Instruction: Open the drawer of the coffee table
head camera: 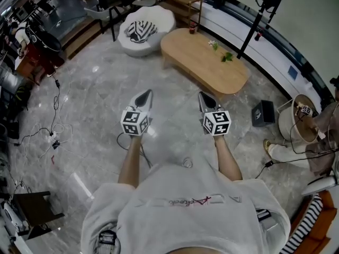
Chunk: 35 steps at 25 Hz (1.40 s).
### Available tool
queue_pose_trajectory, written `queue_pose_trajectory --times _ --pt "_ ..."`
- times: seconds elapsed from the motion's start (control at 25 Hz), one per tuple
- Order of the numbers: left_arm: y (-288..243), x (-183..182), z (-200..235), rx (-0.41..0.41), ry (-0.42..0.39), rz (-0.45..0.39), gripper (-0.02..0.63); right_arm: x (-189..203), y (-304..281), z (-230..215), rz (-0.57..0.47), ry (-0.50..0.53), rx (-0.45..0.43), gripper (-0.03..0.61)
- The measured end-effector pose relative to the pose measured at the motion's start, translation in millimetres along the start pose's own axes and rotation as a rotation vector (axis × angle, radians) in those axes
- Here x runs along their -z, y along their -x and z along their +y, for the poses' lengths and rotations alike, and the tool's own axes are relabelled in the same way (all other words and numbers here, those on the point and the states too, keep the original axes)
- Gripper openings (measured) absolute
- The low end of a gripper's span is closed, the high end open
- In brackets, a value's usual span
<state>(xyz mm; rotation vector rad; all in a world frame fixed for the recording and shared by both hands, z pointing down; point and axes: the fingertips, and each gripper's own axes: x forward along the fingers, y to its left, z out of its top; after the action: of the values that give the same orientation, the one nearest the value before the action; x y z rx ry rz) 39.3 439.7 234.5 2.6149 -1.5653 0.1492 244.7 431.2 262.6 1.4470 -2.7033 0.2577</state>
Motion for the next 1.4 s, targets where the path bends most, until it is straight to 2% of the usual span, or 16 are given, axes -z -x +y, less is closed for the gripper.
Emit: queue_pose_trajectory --times 0.44,0.88,1.16,1.4 --pt "-32 14 -56 -0.003 0.002 0.034 -0.002 10 25 -41 0.023 0.011 -0.044 0.006" --pt "-57 12 -86 0.003 -0.017 0.044 -0.002 16 32 -65 0.019 -0.011 -0.062 0.006" --pt "-79 16 -61 0.011 0.001 0.039 -0.002 22 7 -71 0.036 -0.011 -0.049 0.006" --pt "-114 21 -11 0.038 0.020 0.029 -0.002 25 -49 -69 0.061 0.001 -0.030 0.006"
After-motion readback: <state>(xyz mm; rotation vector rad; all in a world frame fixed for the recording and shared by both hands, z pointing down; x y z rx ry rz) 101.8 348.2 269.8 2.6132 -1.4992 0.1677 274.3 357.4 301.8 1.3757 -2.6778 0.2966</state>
